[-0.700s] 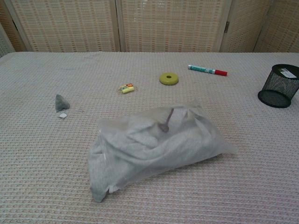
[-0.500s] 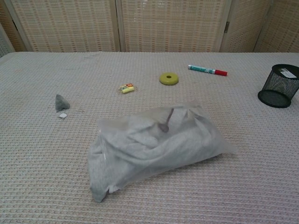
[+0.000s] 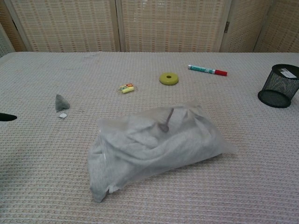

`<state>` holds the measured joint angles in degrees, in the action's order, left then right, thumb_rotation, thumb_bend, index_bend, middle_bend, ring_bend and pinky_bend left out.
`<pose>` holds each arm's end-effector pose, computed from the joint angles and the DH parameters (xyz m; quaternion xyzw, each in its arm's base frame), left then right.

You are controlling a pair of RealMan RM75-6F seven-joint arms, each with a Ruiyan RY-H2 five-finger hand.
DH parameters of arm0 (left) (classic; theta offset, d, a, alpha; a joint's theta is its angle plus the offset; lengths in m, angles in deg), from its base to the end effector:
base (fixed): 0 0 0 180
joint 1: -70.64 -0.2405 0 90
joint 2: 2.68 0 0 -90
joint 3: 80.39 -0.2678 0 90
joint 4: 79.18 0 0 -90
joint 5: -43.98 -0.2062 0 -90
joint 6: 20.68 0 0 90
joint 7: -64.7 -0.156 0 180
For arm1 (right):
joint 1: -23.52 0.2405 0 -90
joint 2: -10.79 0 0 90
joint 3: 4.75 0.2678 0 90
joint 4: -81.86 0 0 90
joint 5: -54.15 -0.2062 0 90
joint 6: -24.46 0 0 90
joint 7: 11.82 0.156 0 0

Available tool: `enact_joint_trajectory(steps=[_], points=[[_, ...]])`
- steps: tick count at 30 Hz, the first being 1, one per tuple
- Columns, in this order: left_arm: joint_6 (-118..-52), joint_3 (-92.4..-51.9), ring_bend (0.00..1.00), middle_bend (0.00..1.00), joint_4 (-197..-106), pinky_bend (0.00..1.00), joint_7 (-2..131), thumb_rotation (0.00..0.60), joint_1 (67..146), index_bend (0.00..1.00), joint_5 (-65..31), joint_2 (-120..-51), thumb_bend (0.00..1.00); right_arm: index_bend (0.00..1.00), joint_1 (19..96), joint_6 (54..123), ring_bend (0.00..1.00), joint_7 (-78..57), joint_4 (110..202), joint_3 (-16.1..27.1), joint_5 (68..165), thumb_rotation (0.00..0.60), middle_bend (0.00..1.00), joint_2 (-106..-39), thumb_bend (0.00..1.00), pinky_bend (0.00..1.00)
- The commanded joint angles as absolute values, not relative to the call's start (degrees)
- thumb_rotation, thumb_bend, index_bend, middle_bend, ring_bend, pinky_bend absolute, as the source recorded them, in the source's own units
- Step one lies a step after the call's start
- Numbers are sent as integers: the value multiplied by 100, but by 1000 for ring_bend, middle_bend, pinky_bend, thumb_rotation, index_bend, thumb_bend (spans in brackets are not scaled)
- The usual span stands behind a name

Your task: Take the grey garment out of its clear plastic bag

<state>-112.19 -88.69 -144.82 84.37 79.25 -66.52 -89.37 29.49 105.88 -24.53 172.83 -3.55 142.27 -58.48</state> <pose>-0.2932 0.1604 0.0327 -0.6955 -0.3909 -0.5059 0.3281 -0.3133 -0.1926 0.1241 0.6586 -0.3482 0.3294 0.5801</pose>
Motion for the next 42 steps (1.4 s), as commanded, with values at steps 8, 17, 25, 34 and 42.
enact_joint_trajectory(steps=[8,17,25,34,42], points=[[-11524,-8911,0,95,-13199,39,8549,600,8162,506,-6987,-10680,298,0,3058,10298,0,-2453,17349,-347,14030,600,0,-5791,109,0],[-11632,-8809,0,75,-12268,24,8202,600,8306,443,-6885,-11511,294,0,3116,10118,0,-2375,17437,-467,14091,600,0,-5704,109,0],[-11722,-8780,0,65,-11824,20,8209,600,8471,431,-6755,-11894,294,0,3148,10034,0,-2324,17485,-488,14052,600,0,-5641,109,0],[-11526,-8855,0,66,-11333,18,8070,600,8613,436,-6616,-12287,299,0,3151,10037,0,-2253,17529,-505,14053,600,0,-5582,110,0],[-11551,-8790,0,76,-10952,18,8238,600,8721,526,-6412,-12542,335,0,3170,9987,0,-2248,17552,-542,14069,600,0,-5555,110,0]])
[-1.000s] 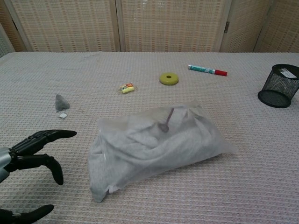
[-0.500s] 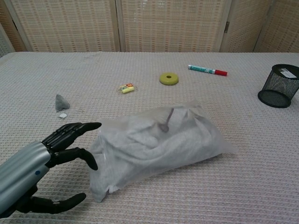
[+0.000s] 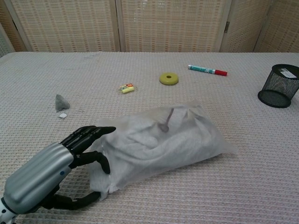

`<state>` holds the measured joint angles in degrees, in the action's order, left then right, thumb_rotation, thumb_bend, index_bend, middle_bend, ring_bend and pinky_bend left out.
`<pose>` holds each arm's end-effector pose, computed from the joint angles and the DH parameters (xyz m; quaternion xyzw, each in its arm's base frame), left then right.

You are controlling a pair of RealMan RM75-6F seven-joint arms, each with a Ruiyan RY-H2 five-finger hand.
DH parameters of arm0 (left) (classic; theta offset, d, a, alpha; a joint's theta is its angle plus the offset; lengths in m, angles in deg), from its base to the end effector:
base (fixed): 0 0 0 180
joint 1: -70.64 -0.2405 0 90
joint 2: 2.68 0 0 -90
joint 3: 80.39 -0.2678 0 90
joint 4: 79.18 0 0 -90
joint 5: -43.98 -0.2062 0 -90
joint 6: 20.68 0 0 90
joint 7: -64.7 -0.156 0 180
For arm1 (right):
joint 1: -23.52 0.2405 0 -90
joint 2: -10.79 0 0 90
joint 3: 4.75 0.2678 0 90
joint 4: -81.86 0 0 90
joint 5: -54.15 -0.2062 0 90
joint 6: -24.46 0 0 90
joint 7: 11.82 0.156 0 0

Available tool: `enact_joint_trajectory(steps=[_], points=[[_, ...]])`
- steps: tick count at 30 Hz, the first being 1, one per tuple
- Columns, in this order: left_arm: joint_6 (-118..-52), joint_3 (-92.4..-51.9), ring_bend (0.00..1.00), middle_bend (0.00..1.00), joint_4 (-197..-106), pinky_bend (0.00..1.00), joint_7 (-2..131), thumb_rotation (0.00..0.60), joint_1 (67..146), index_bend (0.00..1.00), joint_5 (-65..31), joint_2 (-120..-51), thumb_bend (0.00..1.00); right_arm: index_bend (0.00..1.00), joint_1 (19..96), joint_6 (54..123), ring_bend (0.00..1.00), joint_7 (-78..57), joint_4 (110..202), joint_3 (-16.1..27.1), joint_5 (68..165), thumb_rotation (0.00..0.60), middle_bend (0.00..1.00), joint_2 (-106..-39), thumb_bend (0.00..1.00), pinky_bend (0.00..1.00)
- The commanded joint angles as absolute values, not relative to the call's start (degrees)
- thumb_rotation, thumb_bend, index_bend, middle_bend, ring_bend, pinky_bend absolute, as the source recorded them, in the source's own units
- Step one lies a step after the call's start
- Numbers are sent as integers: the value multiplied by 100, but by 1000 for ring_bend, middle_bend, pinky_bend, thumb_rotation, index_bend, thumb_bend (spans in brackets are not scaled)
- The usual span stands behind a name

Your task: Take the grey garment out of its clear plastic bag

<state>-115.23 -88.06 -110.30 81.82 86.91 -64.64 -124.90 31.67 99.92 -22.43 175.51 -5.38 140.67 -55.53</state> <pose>-0.2134 0.1946 -0.1133 -0.7091 -0.2926 -0.5654 0.3032 -0.3142 -0.1945 0.1192 0.6805 -0.3869 0.3035 0.5433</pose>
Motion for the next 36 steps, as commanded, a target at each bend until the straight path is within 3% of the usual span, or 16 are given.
enact_joint_trajectory(steps=[1,7,12,19,31,36], points=[[-11570,-8797,0,79,-10916,18,8270,600,8730,556,-6397,-12558,349,0,3175,9980,0,-2267,17544,-543,14067,600,0,-5568,110,0],[-11665,-8895,0,95,-10800,18,8327,600,8758,661,-6385,-12629,404,0,3298,9779,0,-2313,17341,-588,14142,600,0,-5814,109,0],[-11674,-8922,0,101,-10780,18,8352,600,8822,686,-6351,-12681,441,6,3481,9729,0,-1886,16566,-669,14585,600,0,-6498,132,0],[-11610,-8904,0,103,-10850,18,8200,600,8925,688,-6265,-12722,455,158,3664,10054,0,-892,15309,-764,15185,600,0,-7545,239,0],[-11626,-8895,0,103,-11170,19,8023,600,9032,687,-6176,-12548,478,405,3887,10640,0,-457,14059,-622,15503,600,2,-8719,372,0],[-11653,-8892,0,102,-11354,18,7982,600,9072,686,-6160,-12450,461,427,3907,10752,0,-563,13477,-550,15427,600,10,-9132,384,0]])
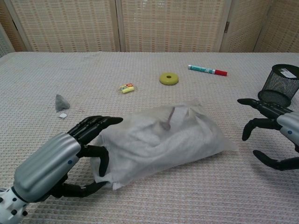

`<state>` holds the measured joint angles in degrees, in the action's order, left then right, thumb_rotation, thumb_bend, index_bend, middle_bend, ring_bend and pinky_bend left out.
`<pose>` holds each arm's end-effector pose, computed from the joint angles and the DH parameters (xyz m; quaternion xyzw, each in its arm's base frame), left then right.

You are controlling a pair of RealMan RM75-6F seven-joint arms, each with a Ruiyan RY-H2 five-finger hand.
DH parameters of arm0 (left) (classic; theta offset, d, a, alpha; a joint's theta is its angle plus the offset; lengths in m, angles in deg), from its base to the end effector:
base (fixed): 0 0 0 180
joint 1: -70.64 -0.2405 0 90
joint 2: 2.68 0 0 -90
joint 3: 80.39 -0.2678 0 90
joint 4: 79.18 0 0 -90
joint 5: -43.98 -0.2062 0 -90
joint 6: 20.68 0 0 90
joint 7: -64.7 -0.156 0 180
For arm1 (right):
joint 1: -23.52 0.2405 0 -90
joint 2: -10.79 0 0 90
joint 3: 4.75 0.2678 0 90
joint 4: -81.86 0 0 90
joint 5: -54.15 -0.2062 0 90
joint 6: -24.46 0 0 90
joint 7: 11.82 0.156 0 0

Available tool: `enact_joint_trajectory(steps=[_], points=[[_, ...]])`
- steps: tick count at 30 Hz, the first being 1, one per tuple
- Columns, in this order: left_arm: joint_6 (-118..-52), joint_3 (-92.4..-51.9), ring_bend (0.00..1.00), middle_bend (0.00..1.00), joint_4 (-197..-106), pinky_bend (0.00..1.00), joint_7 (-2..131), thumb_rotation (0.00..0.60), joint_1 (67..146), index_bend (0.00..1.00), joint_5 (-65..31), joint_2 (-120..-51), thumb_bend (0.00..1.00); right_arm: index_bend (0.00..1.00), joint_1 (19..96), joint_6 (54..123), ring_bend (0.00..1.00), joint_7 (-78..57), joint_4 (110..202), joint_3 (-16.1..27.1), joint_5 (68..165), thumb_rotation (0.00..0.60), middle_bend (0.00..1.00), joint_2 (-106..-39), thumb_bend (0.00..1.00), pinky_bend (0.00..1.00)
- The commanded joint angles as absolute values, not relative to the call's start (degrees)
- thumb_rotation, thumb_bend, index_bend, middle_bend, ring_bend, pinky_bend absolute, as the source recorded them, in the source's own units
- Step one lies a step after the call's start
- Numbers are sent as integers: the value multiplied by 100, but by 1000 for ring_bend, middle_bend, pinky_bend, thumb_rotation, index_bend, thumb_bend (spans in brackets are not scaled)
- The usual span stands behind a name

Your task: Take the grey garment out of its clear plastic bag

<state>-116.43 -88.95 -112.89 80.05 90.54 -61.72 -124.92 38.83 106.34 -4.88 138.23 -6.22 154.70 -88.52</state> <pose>-0.1964 0.2060 -0.1110 -0.7009 -0.2782 -0.5850 0.2985 -0.2814 -0.2289 -0.0262 0.7078 -0.3362 0.4564 0.4216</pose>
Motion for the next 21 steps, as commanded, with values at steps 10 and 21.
enact_joint_trajectory(steps=[10,21], points=[[-11632,-8892,0,101,-11546,18,7867,600,9080,684,-6112,-12357,447,436,3927,10913,0,-174,12801,-557,15313,600,22,-9708,380,0],[-11606,-8884,0,102,-11618,18,7805,600,9119,682,-6095,-12341,447,428,3967,10888,0,-77,12517,-589,15193,600,23,-9906,379,0]])
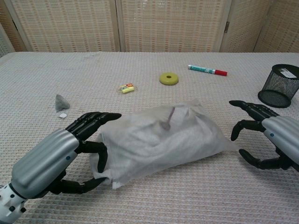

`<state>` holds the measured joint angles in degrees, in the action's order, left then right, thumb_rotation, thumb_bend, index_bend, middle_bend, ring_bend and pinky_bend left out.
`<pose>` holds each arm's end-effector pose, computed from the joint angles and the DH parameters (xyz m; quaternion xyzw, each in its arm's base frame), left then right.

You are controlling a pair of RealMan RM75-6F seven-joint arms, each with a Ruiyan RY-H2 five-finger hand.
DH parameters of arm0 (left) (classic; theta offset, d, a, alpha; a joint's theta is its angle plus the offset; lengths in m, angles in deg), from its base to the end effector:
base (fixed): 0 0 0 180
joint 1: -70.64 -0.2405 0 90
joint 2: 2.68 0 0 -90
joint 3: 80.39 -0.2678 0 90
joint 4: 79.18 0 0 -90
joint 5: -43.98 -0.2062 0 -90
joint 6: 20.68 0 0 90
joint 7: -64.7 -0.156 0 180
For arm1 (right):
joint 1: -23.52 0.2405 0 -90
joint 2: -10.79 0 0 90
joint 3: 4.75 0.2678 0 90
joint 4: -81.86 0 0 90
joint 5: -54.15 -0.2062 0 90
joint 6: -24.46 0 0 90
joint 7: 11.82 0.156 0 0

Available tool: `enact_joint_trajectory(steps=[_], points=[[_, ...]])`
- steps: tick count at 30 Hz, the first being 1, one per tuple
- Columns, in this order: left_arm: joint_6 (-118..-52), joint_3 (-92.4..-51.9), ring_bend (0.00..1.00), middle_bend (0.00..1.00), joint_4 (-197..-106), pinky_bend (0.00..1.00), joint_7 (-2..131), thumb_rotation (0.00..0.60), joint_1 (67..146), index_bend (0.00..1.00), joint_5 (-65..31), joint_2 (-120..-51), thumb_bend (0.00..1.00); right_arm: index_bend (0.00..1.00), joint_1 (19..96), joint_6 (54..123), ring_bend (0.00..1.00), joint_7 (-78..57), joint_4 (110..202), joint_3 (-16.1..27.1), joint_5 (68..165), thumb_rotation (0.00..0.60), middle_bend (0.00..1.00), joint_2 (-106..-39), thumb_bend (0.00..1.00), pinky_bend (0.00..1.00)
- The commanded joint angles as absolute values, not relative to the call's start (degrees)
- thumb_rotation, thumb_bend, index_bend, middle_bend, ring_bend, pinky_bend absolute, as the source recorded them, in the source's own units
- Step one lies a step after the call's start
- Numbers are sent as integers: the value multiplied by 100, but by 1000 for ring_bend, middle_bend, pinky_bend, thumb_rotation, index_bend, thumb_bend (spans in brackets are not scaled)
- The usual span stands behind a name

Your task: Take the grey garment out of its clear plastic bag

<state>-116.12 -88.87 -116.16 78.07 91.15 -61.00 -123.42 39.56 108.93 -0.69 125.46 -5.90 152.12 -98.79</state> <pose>-0.1946 0.2080 -0.1064 -0.6989 -0.2770 -0.5851 0.3041 -0.2774 -0.2362 -0.0593 0.6827 -0.3426 0.4775 0.4343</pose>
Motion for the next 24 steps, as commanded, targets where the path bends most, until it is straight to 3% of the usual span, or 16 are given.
enact_joint_trajectory(steps=[1,16,24], points=[[-11600,-8883,0,101,-11623,18,7805,600,9120,682,-6091,-12340,447,425,3975,10881,0,-82,12499,-590,15186,600,23,-9923,379,0],[-11579,-8845,0,101,-11684,18,7783,600,9154,674,-6043,-12287,447,407,4028,10844,0,-192,12231,-593,15068,600,21,-10238,362,0],[-11590,-8827,0,101,-11712,18,7763,600,9174,674,-6035,-12270,449,502,4048,10964,0,-82,12104,-563,15034,600,50,-10427,361,0]])
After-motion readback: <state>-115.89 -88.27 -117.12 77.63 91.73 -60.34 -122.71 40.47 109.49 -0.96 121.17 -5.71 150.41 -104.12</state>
